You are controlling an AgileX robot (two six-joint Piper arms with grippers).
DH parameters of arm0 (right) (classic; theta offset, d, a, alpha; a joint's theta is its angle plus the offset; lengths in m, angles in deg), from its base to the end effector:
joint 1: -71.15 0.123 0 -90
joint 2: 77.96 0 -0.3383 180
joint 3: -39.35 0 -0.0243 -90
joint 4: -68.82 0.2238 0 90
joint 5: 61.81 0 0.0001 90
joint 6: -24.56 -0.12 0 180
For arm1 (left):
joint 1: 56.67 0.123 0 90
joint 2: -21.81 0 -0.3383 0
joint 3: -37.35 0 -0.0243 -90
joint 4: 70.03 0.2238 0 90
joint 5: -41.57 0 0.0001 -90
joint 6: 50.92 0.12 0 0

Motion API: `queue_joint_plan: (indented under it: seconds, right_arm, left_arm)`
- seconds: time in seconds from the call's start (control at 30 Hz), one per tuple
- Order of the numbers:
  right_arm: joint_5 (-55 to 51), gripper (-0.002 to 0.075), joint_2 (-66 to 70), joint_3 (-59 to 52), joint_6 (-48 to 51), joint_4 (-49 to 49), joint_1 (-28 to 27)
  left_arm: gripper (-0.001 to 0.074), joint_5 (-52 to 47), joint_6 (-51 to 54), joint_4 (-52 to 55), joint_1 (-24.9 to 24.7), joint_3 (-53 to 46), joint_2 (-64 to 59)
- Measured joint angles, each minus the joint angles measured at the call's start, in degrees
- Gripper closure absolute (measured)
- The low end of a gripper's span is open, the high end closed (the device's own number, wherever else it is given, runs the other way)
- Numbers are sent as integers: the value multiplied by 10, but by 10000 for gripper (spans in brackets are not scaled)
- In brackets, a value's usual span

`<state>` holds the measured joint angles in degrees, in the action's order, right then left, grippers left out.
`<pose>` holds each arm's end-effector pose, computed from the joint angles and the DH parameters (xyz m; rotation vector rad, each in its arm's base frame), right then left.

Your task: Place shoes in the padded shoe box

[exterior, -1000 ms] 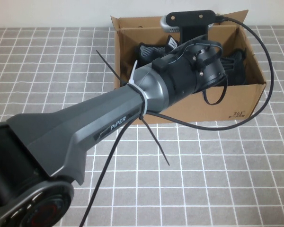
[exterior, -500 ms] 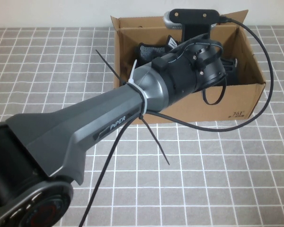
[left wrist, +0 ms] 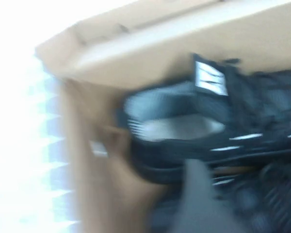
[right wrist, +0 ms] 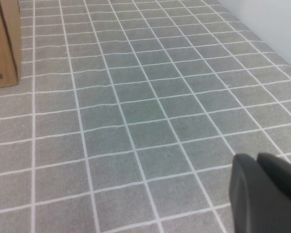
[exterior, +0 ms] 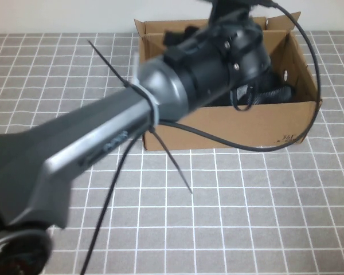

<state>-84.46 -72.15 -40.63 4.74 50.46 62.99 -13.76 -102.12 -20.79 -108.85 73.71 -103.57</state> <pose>-0.0036 -0.0142 0.1622 0.2623 1.8575 -0.1784 0.3586 -0.3400 0.3637 0.3118 2.1039 0.0701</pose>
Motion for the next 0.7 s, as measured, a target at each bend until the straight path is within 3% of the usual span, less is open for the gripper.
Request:
queue_joint_plan:
  seconds: [0.13, 0.23, 0.4, 0.7]
  right_arm:
    - [0, 734, 0, 0, 0, 0, 0]
    - [0, 734, 0, 0, 0, 0, 0]
    - [0, 734, 0, 0, 0, 0, 0]
    - [0, 734, 0, 0, 0, 0, 0]
  left_arm:
    - [606, -71, 95, 32, 0, 1, 35]
    - [702, -112, 160, 49, 0, 1, 62]
    - [734, -124, 229, 24, 11, 1, 118]
    - [737, -125, 358, -130, 63, 1, 212]
